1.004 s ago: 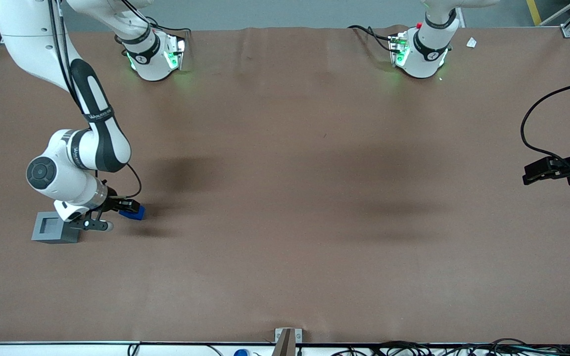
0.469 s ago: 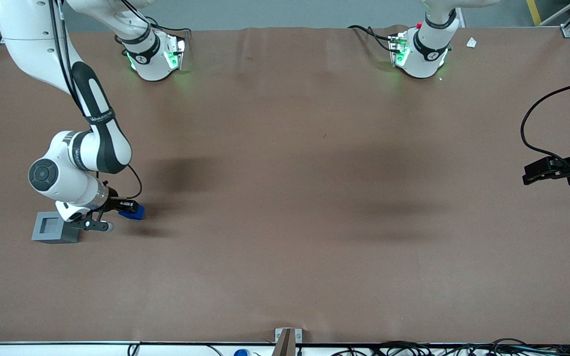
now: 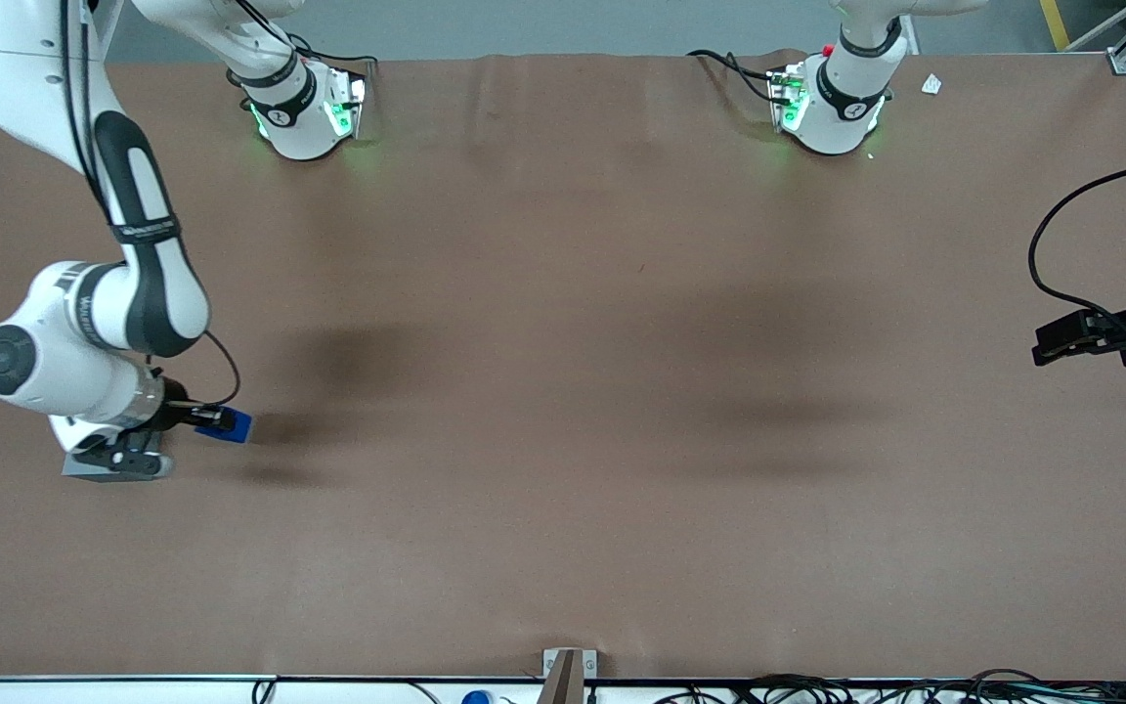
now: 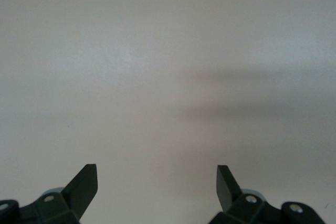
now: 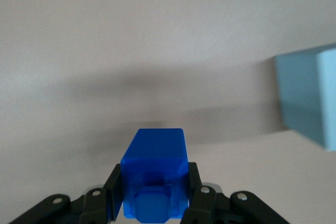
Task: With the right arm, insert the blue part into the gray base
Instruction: 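Carry the blue block over the gray base's square recess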
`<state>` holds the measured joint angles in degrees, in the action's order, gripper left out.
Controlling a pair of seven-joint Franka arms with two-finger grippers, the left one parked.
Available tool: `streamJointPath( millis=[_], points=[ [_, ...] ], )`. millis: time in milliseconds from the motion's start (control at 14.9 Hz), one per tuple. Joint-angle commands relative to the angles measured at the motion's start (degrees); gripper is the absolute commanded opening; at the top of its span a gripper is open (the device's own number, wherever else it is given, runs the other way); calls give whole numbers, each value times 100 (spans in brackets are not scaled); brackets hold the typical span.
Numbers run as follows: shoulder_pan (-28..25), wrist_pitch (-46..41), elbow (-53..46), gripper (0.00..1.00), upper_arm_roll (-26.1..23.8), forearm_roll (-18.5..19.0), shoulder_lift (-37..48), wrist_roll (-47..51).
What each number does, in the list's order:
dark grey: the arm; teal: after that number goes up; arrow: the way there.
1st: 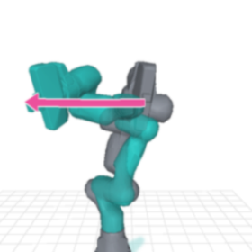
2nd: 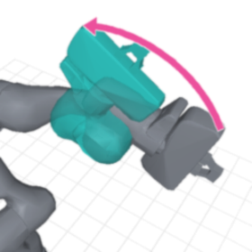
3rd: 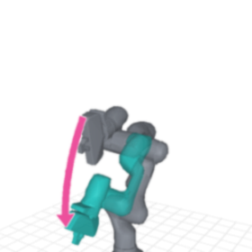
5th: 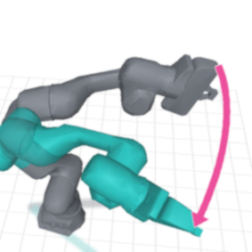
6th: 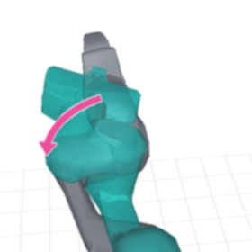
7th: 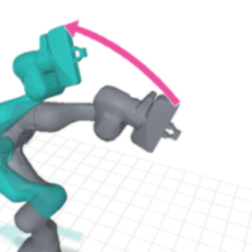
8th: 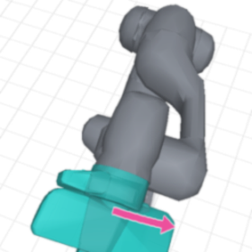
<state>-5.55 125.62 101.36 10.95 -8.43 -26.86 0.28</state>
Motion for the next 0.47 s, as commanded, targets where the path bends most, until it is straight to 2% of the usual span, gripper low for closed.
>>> streamJointPath(
  millis=[0,268,402],
  points=[
    [317,-537,-537,7,-58,305,58,-221],
    [537,-1082,-1170,6,-67,850,49,-511],
    [712,-1101,-1180,5,-67,887,58,-957]
  ],
)
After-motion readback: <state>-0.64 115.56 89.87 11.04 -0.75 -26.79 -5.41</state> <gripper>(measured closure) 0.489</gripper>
